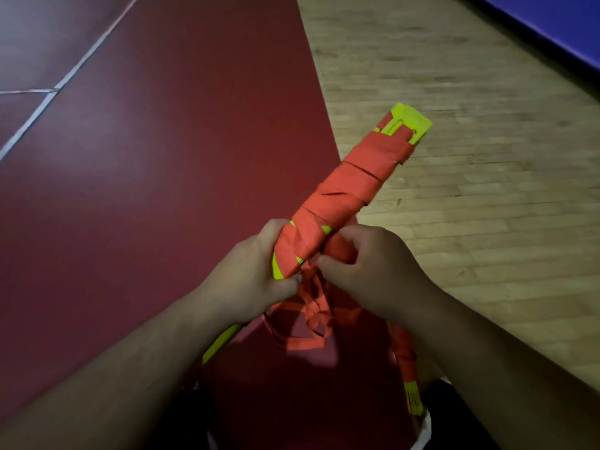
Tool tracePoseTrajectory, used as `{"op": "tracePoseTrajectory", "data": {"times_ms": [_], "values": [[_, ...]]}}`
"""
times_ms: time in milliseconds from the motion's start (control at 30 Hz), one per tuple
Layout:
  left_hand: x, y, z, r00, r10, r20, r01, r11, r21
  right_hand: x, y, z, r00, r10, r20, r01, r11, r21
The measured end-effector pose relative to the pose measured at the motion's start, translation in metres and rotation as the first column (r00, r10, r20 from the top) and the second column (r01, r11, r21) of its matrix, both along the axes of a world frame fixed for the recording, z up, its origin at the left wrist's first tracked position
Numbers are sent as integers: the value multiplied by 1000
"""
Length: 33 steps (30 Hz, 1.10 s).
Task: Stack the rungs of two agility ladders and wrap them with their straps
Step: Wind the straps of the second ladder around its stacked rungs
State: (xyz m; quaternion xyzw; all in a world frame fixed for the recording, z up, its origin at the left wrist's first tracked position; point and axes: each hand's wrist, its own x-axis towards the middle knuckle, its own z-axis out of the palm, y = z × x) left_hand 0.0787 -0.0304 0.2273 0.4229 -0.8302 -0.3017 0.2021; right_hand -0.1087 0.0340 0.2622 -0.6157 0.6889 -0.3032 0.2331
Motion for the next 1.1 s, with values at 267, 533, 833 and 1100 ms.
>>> {"op": "tracePoseTrajectory", "data": {"times_ms": [267,533,833,1100], "values": [[4,-6,1,994,105,-7,-105,994,17,-4,-8,5,993,-85,83,78,993,87],[-6,7,-4,989,103,104,-85,982,-168,3,-4,5,989,-87,117,80,994,71],[-30,43,-5,994,-63,86,69,995,-68,7,-10,-10,924,-366,115,338,918,205],[-22,25,-3,991,-38,-125,51,993,102,-6,-12,-9,878,-440,187,427,898,106]]}}
